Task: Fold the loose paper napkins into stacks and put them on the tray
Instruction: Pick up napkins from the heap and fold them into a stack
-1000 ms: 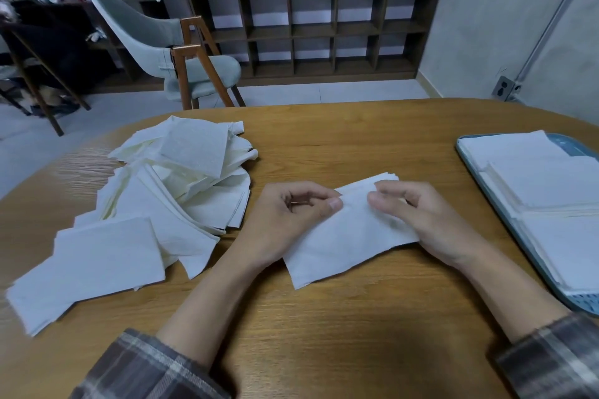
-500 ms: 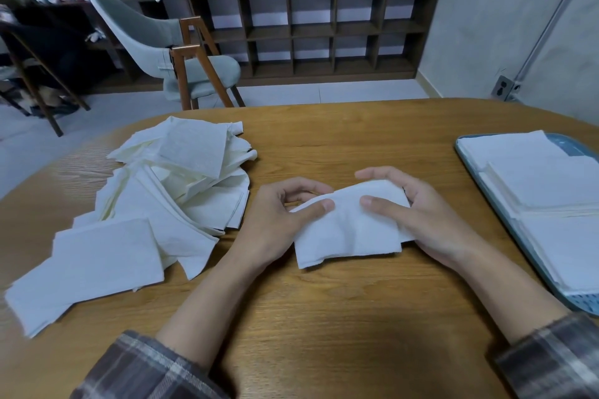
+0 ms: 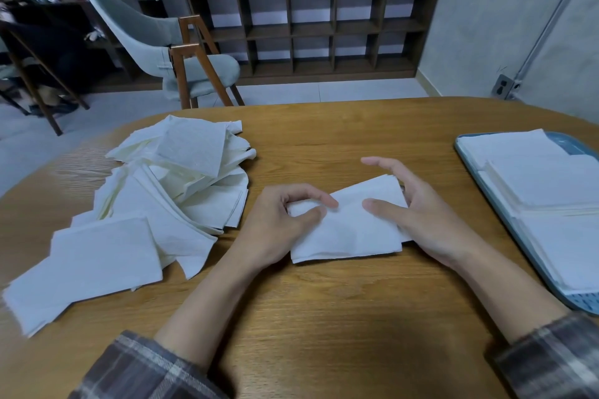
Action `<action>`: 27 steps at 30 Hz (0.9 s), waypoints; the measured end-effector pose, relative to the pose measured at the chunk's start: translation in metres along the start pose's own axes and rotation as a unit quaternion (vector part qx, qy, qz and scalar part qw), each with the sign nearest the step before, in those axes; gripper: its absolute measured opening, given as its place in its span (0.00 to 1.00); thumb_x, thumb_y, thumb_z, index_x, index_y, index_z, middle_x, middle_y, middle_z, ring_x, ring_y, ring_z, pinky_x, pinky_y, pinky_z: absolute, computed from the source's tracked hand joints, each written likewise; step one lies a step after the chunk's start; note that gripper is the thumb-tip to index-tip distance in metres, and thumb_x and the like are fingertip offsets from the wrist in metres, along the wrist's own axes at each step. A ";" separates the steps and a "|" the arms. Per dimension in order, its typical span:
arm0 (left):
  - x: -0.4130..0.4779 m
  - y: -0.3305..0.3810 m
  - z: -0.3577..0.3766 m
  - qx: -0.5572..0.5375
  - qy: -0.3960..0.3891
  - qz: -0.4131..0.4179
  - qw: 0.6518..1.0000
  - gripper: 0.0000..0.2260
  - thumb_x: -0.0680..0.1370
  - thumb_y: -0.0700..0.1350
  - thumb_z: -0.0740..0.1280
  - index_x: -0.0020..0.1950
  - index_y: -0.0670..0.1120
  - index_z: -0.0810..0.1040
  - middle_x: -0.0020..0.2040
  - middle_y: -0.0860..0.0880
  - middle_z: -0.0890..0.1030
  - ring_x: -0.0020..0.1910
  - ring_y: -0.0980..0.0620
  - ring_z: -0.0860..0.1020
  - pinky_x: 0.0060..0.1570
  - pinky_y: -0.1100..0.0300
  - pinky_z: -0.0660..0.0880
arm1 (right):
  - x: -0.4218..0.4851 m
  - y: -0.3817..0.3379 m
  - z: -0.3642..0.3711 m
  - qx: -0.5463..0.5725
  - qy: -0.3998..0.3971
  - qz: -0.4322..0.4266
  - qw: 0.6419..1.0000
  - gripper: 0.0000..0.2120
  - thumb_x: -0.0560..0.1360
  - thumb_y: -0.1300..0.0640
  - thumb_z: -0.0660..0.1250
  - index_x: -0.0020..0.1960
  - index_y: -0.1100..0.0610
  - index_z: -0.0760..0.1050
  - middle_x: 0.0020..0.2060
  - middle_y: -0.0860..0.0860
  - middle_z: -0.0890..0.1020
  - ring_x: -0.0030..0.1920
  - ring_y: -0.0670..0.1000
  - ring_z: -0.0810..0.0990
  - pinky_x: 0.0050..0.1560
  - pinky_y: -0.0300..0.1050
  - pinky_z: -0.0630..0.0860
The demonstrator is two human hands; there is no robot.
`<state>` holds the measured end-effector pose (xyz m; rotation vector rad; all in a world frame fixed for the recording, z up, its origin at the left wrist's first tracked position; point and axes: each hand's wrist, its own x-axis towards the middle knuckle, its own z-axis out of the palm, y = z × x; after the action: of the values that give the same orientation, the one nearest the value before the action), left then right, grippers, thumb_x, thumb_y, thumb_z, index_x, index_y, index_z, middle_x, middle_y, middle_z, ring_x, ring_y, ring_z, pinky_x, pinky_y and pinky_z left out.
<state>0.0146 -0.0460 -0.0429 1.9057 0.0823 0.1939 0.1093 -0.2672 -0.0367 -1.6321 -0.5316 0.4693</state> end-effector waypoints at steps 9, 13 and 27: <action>0.000 0.002 0.008 -0.137 -0.001 -0.060 0.989 0.09 0.82 0.39 0.72 0.57 0.50 0.88 0.53 0.49 0.89 0.54 0.49 0.86 0.58 0.52 0.79 | -0.002 -0.003 0.003 0.032 -0.007 0.021 0.999 0.29 0.78 0.60 0.74 0.73 0.39 0.72 0.55 0.51 0.87 0.56 0.50 0.87 0.55 0.43 0.83; -0.001 -0.001 0.013 -0.085 -0.012 -0.033 0.996 0.09 0.81 0.39 0.72 0.58 0.49 0.88 0.55 0.54 0.88 0.56 0.55 0.85 0.55 0.61 0.77 | -0.002 -0.003 0.002 0.027 -0.011 0.021 0.999 0.30 0.77 0.60 0.75 0.72 0.36 0.72 0.52 0.53 0.87 0.54 0.53 0.87 0.54 0.46 0.82; 0.001 -0.008 0.014 0.109 0.086 0.035 0.990 0.09 0.78 0.43 0.76 0.55 0.55 0.88 0.50 0.61 0.85 0.44 0.65 0.79 0.45 0.70 0.71 | 0.000 -0.002 0.001 -0.009 0.009 -0.026 1.000 0.27 0.79 0.62 0.73 0.70 0.37 0.74 0.52 0.55 0.87 0.55 0.55 0.86 0.51 0.44 0.83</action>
<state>0.0184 -0.0558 -0.0543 2.1080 0.1586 0.4119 0.1083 -0.2659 -0.0353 -1.6348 -0.5645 0.4118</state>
